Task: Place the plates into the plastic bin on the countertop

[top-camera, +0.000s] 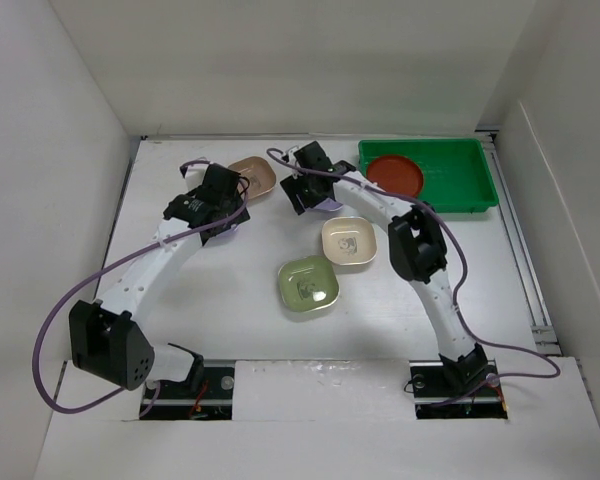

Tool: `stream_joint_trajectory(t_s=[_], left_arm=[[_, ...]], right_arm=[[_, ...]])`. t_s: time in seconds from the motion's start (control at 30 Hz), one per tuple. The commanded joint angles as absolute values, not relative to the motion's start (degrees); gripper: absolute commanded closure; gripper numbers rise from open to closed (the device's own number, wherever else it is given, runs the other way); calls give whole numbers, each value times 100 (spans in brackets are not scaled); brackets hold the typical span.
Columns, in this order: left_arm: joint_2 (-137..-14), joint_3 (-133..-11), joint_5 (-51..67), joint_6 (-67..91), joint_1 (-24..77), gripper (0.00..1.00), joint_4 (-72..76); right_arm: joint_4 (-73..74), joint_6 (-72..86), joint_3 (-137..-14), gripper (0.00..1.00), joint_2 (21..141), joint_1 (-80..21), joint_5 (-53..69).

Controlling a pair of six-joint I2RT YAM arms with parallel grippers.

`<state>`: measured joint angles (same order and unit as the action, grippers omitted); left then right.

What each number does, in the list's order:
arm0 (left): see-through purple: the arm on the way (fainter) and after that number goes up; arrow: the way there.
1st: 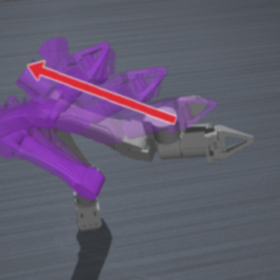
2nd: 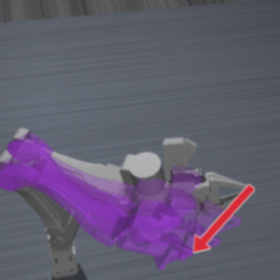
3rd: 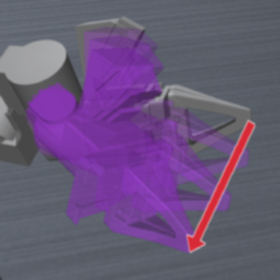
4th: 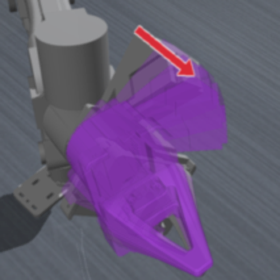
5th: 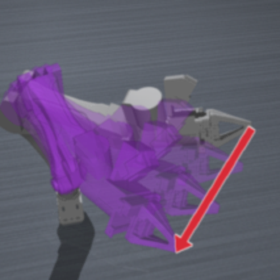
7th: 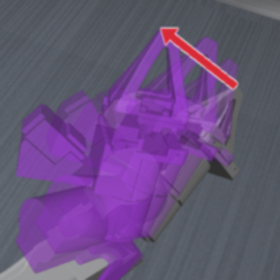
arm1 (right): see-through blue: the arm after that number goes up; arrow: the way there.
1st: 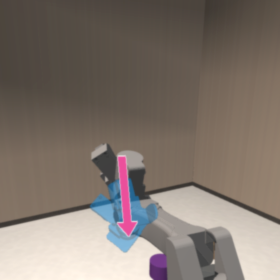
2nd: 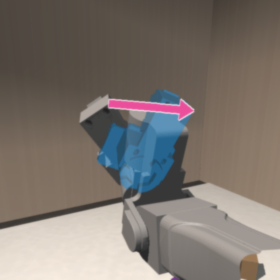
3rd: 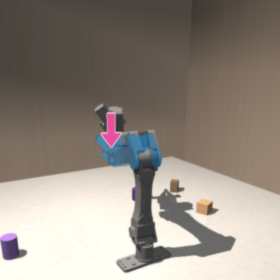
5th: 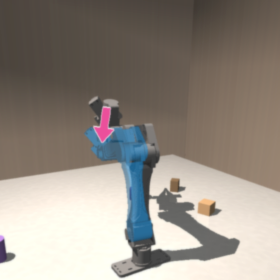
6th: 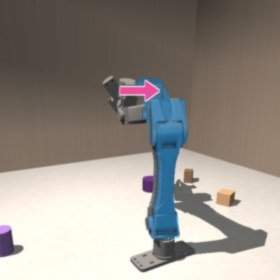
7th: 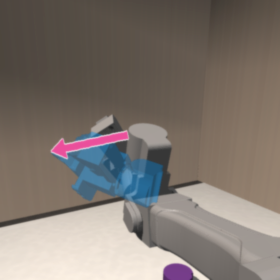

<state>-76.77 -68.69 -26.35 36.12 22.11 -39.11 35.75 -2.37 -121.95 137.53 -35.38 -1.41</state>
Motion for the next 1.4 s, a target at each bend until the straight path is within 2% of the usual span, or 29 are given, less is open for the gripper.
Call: stream_joint_trajectory(t_s=[0.0,0.03,0.1,0.23,0.27,0.4,0.53,0.67,0.9,1.17,1.37], left_arm=[[-7567,-6768,-2619,3507,2197,0,-3771],[-7567,-6768,-2619,3507,2197,0,-3771],[-7567,-6768,-2619,3507,2197,0,-3771],[-7515,-6768,-2619,3454,2197,0,-3718],[-7515,-6715,-2619,3454,2197,0,-3718],[-7515,-6715,-2566,3454,2197,0,-3718],[-7515,-6662,-2566,3454,2197,0,-3718],[-7462,-6662,-2566,3454,2197,0,-3665],[-7462,-6662,-2566,3454,2197,0,-3665],[-7462,-6662,-2514,3454,2197,0,-3612],[-7462,-6662,-2514,3454,2197,0,-3612]], right_arm=[[3542,-448,-12472,35,13948,-3568,-62],[3490,-448,-12472,52,14000,-3568,-62],[3349,-509,-12393,69,14001,-3621,-62],[3234,-563,-12331,74,14001,-3683,-141],[3182,-632,-12331,83,14001,-3683,-141],[3032,-765,-12392,100,13869,-3683,-385],[3094,-957,-12498,100,13475,-3683,-894],[2840,-1011,-12104,100,12684,-3683,-1300],[2786,-958,-11936,100,11699,-3078,-1072],[3612,-896,-12814,100,12558,-2145,-1063],[3375,-844,-12612,100,12849,-1899,-896]])
